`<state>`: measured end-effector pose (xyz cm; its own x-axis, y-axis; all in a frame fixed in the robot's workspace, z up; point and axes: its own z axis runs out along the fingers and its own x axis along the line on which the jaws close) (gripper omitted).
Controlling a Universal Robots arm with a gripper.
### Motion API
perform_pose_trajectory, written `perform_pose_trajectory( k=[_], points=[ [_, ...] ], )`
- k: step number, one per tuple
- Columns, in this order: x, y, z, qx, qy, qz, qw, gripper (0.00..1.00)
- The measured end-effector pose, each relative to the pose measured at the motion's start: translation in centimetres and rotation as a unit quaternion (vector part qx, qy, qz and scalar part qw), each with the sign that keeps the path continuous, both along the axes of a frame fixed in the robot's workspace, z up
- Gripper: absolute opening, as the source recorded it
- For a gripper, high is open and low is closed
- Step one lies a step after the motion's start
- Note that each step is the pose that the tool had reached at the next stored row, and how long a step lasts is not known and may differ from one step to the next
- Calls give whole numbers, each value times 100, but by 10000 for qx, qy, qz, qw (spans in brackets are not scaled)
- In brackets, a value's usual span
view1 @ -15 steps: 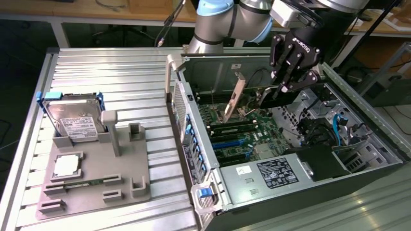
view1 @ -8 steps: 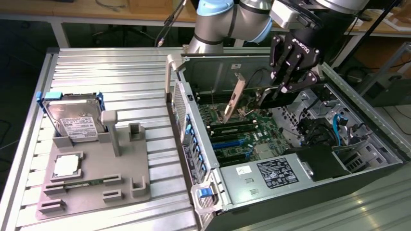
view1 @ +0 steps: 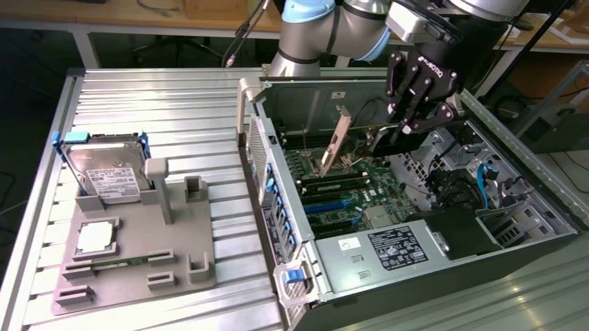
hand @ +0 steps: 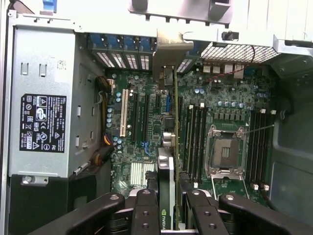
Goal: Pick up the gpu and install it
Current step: 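Insert the gpu into the slot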
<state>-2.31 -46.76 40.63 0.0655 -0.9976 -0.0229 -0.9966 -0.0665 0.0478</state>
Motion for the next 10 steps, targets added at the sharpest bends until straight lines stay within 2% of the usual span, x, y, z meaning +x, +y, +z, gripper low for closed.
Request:
perform_pose_trajectory(
  k=[10],
  points=[
    [-1, 0, -24, 0, -3, 0, 10000, 27]
  ],
)
